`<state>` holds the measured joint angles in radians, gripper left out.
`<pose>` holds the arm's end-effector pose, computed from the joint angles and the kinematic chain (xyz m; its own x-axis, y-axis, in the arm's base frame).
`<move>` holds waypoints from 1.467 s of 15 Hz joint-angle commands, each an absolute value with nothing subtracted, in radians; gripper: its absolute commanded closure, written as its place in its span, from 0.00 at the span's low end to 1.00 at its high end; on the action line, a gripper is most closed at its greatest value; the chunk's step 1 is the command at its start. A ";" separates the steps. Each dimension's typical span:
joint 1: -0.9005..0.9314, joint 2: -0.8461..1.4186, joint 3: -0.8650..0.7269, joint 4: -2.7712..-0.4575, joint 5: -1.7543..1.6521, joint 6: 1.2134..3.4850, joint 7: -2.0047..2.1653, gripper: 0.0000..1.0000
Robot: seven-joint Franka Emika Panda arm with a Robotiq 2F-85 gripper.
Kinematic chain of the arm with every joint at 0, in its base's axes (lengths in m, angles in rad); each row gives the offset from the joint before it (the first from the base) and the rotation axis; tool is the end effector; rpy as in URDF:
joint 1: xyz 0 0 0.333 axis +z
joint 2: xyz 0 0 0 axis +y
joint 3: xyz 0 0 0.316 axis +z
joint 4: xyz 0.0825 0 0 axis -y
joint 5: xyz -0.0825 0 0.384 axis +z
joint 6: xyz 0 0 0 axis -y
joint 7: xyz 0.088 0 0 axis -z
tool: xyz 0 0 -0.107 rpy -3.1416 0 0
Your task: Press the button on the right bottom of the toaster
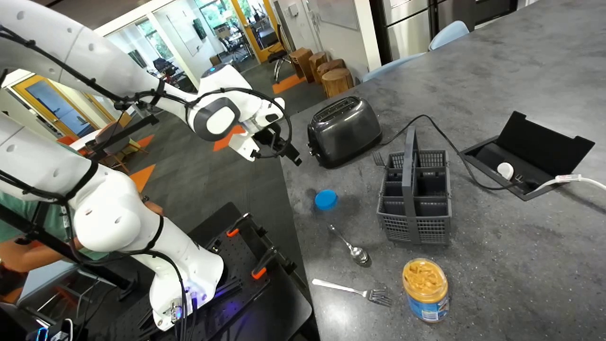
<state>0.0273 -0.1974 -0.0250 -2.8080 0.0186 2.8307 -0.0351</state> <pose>0.3937 0.0004 0.2845 0.9757 0.0190 0.2185 0.0210 -0.9998 -0.0066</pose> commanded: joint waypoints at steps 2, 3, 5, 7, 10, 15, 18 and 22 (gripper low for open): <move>0.022 -0.190 -0.019 -2.797 0.020 2.827 -0.035 0.00; 0.022 -0.194 -0.019 -2.795 0.020 2.827 -0.035 0.00; 0.001 -0.180 -0.002 -2.786 -0.019 2.836 -0.003 0.00; 0.005 -0.144 0.021 -2.767 -0.051 2.848 0.010 0.00; -0.010 -0.083 0.070 -2.745 -0.154 2.883 0.102 0.34; -0.022 -0.015 0.087 -2.730 -0.329 2.992 0.295 0.75; -0.017 0.039 0.070 -2.712 -0.374 3.052 0.361 0.97; -0.007 0.112 0.047 -2.681 -0.396 3.118 0.378 1.00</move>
